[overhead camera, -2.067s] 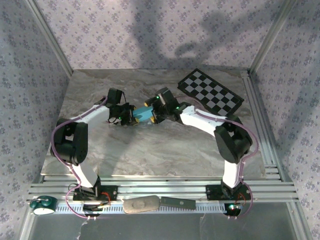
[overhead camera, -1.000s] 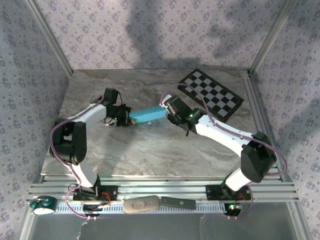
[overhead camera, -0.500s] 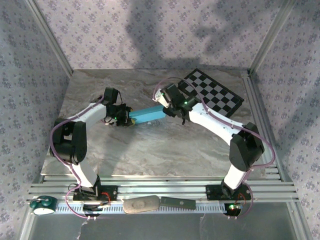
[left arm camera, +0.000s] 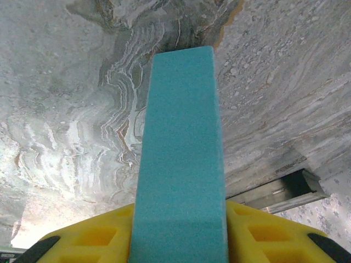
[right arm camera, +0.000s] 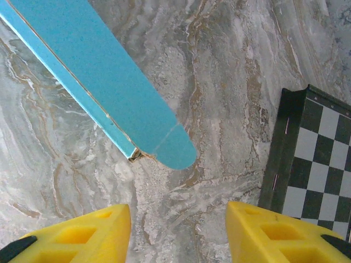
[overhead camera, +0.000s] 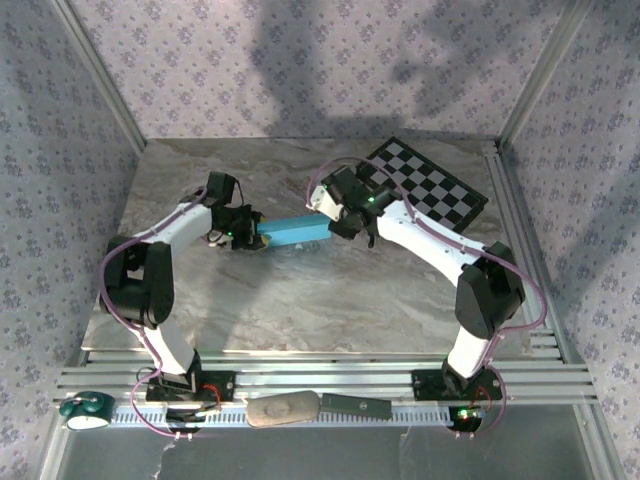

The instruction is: Fold the paper box

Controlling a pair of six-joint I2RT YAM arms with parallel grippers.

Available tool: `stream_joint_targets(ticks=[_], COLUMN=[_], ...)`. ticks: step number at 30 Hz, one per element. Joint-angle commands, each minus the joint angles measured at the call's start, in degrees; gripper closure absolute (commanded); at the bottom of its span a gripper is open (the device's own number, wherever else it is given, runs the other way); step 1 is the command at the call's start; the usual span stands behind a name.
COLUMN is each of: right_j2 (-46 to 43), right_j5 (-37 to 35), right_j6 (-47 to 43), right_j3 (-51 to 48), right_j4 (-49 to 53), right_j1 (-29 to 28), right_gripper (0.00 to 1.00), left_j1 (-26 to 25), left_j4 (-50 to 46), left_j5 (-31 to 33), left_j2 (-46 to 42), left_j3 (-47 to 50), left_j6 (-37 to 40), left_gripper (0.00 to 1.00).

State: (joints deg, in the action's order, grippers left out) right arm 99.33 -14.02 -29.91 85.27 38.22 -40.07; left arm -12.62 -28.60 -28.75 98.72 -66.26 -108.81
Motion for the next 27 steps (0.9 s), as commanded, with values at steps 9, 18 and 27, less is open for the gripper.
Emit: stream_joint_targets(ticks=[9, 18, 27], right_j2=[-4.8, -15.8, -12.4], right_j5=[10.3, 20.1, 22.8], right_j6=[-13.2, -25.5, -25.6], right_j3=[-6.3, -23.5, -20.8], right_j4=[-3.5, -23.1, -26.6], right_j1=[1.9, 5.9, 7.0], right_gripper=[0.48, 0.39, 0.49], left_j1=[0.5, 0.5, 0.5], left_j4=[-3.1, -3.1, -3.3], left_j5=[-0.7, -0.9, -0.5], left_j2=[1.5, 1.7, 1.4], left_j3=[-2.7, -3.1, -3.0], left_j6=[1.8, 1.9, 2.0], left_gripper=[0.63, 0.69, 0.7])
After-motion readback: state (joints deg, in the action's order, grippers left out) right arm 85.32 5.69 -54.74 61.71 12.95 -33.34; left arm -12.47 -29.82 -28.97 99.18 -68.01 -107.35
